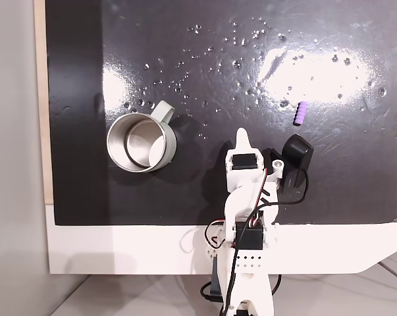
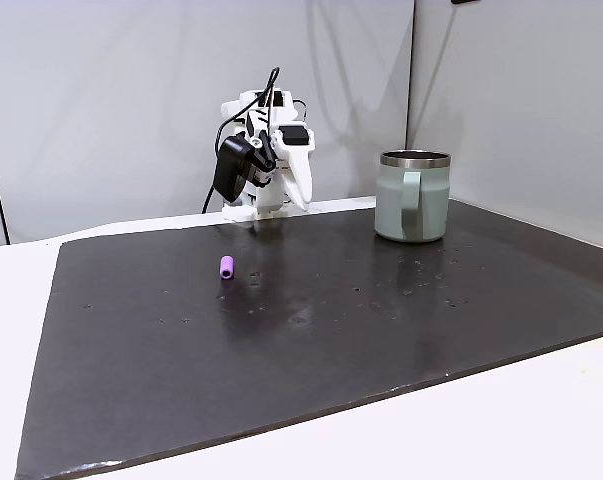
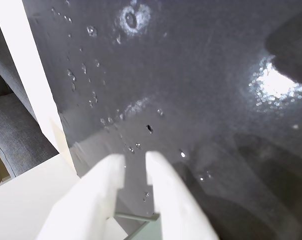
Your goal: Grasp a pengrip and put it in the cup.
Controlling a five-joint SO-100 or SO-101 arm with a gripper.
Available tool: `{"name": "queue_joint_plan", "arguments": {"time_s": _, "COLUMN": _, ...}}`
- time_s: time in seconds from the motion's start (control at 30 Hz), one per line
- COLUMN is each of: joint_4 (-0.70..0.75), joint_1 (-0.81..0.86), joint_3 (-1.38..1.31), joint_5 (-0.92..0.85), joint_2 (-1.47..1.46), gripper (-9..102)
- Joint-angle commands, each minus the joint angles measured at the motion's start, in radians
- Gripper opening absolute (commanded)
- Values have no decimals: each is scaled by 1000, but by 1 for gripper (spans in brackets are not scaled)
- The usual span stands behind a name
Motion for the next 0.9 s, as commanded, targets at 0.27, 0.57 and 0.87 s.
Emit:
{"name": "queue_joint_plan", "arguments": {"time_s": 0.27, "joint_4": 38, "joint_1": -67, "joint_3": -20, "joint_5": -81, "joint_2": 14, "gripper": 0}}
{"name": "queue_joint_plan", "arguments": {"time_s": 0.57, "joint_4": 344, "joint_1": 94, "joint_3": -394, "joint_5": -353, "joint_2": 15, "gripper": 0}}
{"name": "queue_joint_plan", "arguments": {"time_s": 0.87, "joint_4": 618, "joint_1": 436, "joint_3": -980, "joint_5": -612, "joint_2": -364, "gripper": 0}}
